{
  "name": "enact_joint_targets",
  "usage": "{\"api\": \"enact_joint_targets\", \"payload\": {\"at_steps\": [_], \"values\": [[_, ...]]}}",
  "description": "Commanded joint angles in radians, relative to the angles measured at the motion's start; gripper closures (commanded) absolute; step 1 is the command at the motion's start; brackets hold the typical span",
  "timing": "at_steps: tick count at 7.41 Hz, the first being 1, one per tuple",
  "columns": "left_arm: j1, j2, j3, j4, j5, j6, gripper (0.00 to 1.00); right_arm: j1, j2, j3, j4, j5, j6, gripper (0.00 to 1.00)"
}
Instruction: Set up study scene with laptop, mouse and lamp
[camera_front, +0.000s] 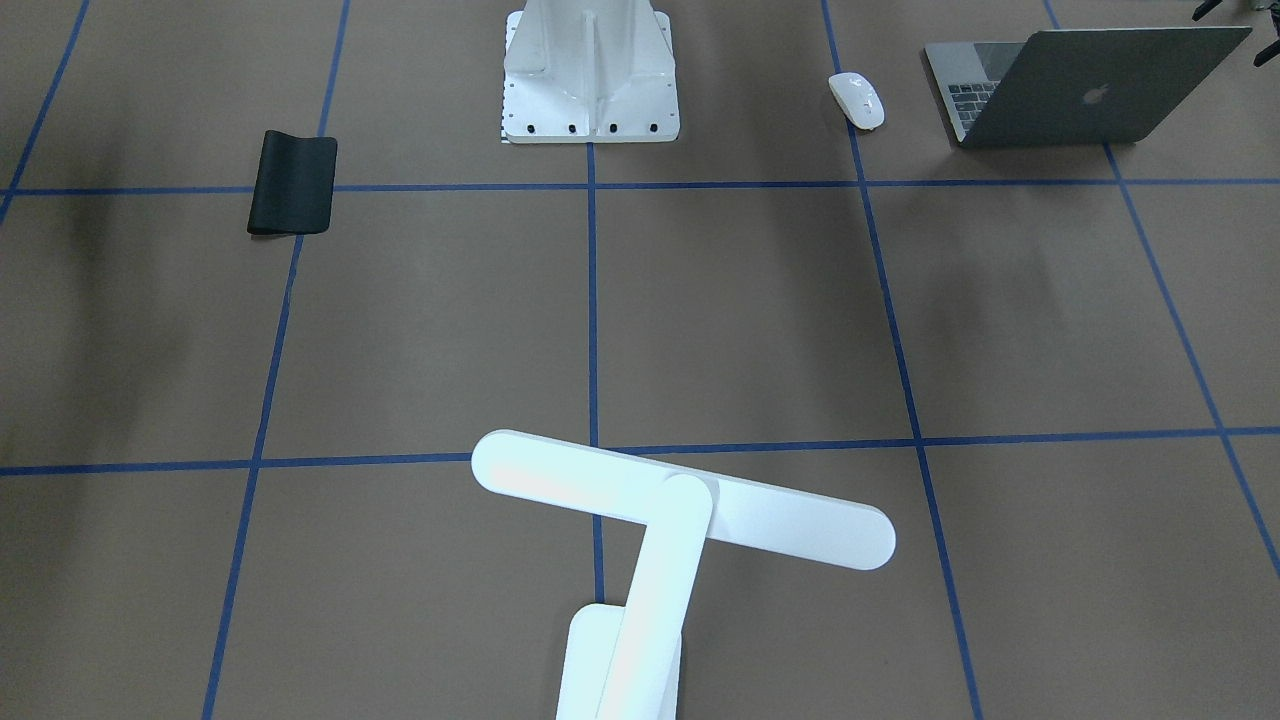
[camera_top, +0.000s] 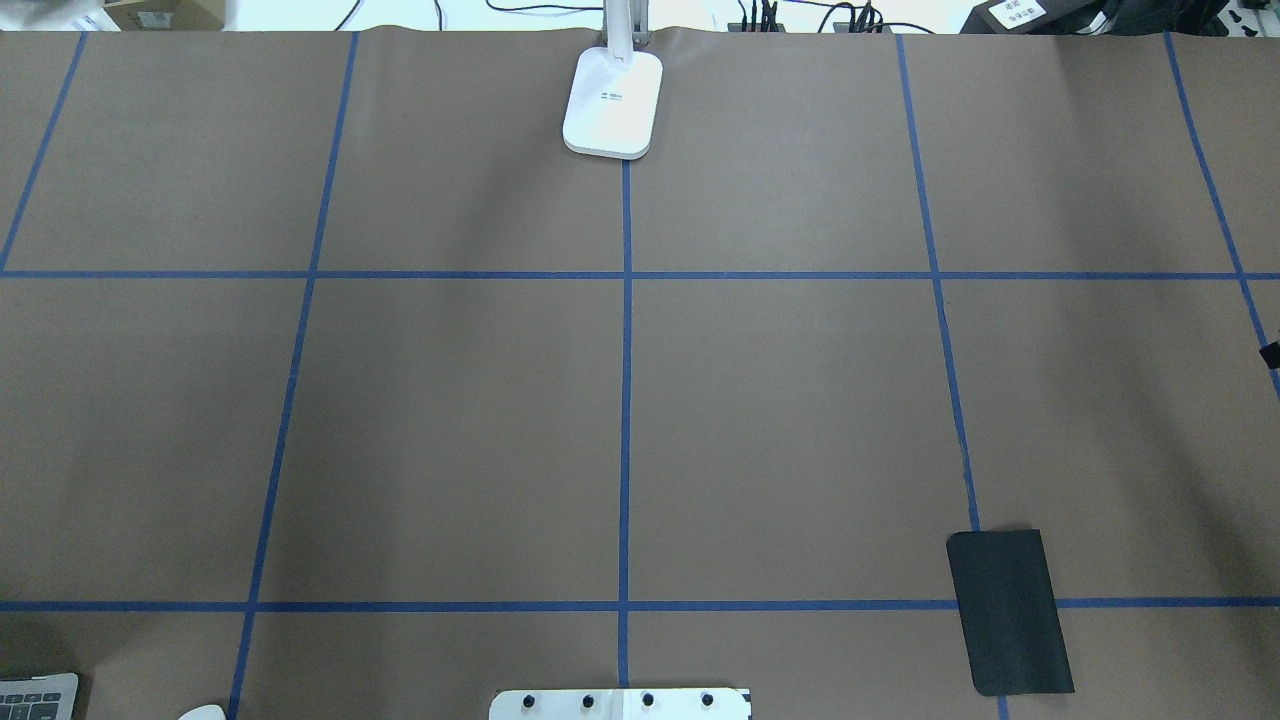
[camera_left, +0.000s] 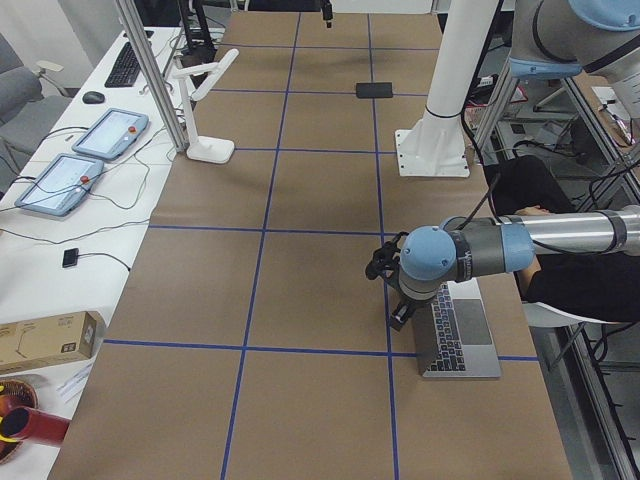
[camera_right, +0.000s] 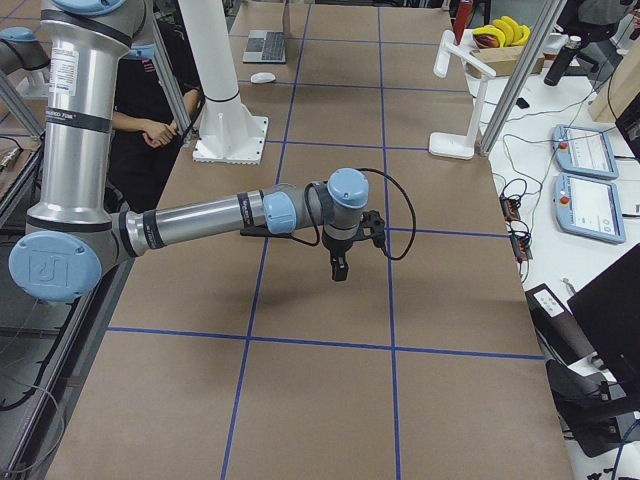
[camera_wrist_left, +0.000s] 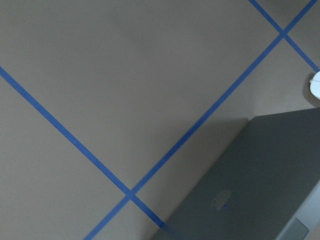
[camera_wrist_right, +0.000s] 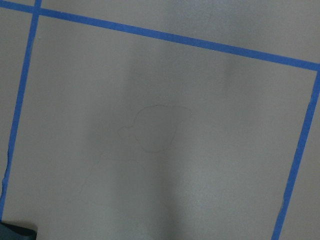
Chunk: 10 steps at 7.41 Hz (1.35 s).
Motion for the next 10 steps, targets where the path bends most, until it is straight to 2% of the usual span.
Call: {"api": "enact_joint_targets", "payload": {"at_steps": [1,3,7,10], "values": [[0.010,-0.068,-0.061,0.106,-0.002,-0.207,0.00,0.000,-0.006,0.003,0.000,-0.002,-0.001,0.00],[0.040,-0.126,-0.061,0.104,-0.025,-0.295,0.00,0.002,-0.007,0.005,0.001,-0.003,-0.001,0.00],[0.167,-0.108,-0.060,0.107,-0.022,-0.033,0.00,0.002,-0.001,0.006,0.002,-0.011,-0.001,0.00],[0.211,-0.103,-0.061,0.130,-0.025,-0.019,0.00,0.002,-0.003,0.006,0.002,-0.011,-0.001,0.00]]}}
